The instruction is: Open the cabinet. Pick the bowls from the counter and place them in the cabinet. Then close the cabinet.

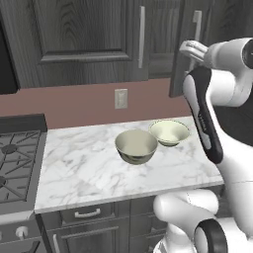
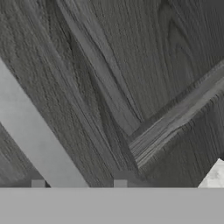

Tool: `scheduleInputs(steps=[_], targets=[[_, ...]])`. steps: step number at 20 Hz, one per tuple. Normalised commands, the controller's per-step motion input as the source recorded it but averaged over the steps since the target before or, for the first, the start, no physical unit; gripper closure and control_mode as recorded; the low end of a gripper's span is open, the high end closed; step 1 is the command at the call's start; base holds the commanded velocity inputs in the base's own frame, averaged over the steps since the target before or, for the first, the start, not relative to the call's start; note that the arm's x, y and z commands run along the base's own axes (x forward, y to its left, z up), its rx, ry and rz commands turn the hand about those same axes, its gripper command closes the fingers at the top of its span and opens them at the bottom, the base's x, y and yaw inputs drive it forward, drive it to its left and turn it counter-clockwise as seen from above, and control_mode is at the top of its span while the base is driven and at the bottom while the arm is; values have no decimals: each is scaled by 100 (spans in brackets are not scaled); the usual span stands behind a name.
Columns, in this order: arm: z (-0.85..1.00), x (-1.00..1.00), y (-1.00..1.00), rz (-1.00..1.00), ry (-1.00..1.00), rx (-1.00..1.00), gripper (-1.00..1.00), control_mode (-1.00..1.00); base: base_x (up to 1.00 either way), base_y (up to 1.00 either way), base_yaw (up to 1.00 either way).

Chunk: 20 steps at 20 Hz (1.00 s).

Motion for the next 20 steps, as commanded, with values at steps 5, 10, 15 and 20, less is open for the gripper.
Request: scheduleInputs(steps=[5, 10, 15, 20], targets=[[0, -77, -100, -5, 0, 15, 100, -100, 0, 0, 0], [0, -75, -100, 0, 0, 13, 100, -100, 0, 0, 0], [0, -75, -100, 0, -16, 9, 100, -100, 0, 0, 0], [-2, -66, -100, 0, -21, 3, 100, -100, 0, 0, 0]])
